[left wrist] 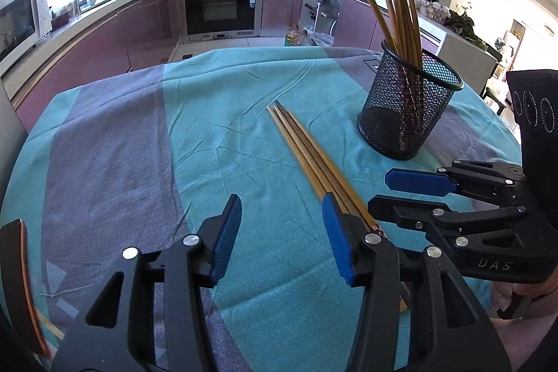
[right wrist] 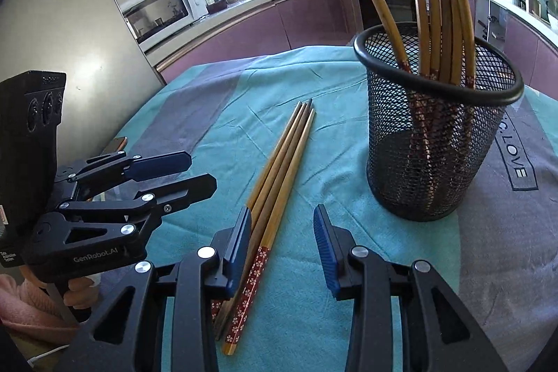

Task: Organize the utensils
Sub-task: 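Grasp a chopstick with the left tool while the right tool grasps another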

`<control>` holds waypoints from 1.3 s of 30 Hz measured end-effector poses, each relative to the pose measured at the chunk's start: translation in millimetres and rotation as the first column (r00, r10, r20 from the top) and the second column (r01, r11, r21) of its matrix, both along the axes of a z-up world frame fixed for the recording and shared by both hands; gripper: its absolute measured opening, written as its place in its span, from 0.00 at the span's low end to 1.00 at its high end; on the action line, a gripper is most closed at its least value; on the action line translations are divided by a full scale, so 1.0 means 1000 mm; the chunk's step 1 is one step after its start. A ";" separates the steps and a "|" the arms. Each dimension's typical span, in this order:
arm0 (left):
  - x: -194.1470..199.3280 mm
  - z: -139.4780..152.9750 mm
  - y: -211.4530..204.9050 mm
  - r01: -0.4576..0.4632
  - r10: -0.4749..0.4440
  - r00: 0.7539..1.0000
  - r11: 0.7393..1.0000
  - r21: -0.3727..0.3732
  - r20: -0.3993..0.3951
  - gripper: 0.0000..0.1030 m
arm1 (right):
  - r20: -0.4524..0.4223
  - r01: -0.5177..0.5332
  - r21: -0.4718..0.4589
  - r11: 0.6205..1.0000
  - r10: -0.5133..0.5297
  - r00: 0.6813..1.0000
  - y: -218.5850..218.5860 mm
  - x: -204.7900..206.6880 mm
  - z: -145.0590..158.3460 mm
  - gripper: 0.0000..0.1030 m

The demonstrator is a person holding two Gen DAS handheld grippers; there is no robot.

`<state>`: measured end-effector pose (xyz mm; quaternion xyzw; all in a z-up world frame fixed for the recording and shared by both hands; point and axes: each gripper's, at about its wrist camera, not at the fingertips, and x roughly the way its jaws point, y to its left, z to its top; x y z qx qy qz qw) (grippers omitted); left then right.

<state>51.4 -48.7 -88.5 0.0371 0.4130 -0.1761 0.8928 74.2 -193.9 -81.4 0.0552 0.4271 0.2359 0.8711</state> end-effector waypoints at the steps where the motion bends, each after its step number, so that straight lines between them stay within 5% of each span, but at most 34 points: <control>1: 0.000 -0.001 0.000 0.000 0.000 1.000 1.000 0.001 -0.002 0.46 | -0.001 0.001 -0.009 1.000 -0.001 1.000 0.001 0.000 -0.001 0.35; 24: 0.021 -0.022 -0.021 0.062 -0.061 0.995 0.998 0.001 -0.076 0.46 | -0.029 0.052 -0.080 0.995 -0.054 0.998 -0.003 0.009 -0.009 0.27; 39: 0.032 -0.027 -0.020 0.075 -0.074 0.990 0.997 0.005 -0.117 0.28 | -0.010 0.036 -0.118 0.992 -0.038 0.999 0.006 0.018 -0.008 0.27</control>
